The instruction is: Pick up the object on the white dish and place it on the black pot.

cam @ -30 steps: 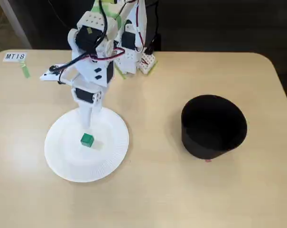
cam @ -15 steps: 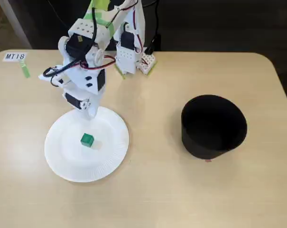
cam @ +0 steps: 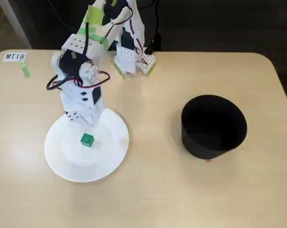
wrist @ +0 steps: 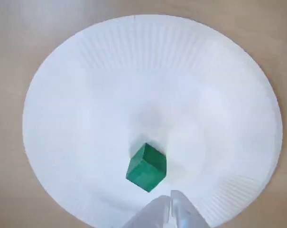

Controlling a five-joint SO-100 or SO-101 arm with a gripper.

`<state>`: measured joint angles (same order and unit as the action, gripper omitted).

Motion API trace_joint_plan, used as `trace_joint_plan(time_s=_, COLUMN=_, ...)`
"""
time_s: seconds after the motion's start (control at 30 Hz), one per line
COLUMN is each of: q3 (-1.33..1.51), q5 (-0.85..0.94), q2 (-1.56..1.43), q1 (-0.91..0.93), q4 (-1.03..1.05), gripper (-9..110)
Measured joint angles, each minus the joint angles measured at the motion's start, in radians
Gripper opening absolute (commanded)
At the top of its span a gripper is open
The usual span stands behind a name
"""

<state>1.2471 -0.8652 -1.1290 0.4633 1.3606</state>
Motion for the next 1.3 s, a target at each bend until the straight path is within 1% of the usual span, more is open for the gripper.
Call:
trace_joint_plan(time_s=0.13, q3=-0.046, q5=-0.109, q2=0.052, q1=-0.006, q4=0.015, gripper=0)
trace_joint_plan(time_s=0.3, q3=-0.115, q5=-0.204, q2=0.120, q1=-0.009, q4=0.020, gripper=1)
trace_joint_plan(time_s=0.33, q3=-0.129, q5=-0.213, q2=0.130, q1=-0.009, q4=0.020, gripper=2)
trace_joint_plan(time_s=0.43, q3=-0.153, q5=-0.232, q2=0.150, q1=-0.011, q4=0.020, gripper=12)
trace_joint_plan(time_s=0.57, q3=-0.181, q5=-0.259, q2=0.155, q1=-0.014, q4=0.035, gripper=17)
trace_joint_plan(time_s=0.97, q3=-0.186, q5=-0.316, q2=0.164, q1=-0.017, q4=0.153, gripper=15)
trace_joint_plan(time_s=1.3, q3=-0.196, q5=-0.327, q2=0.209, q1=-0.018, q4=0.170, gripper=16)
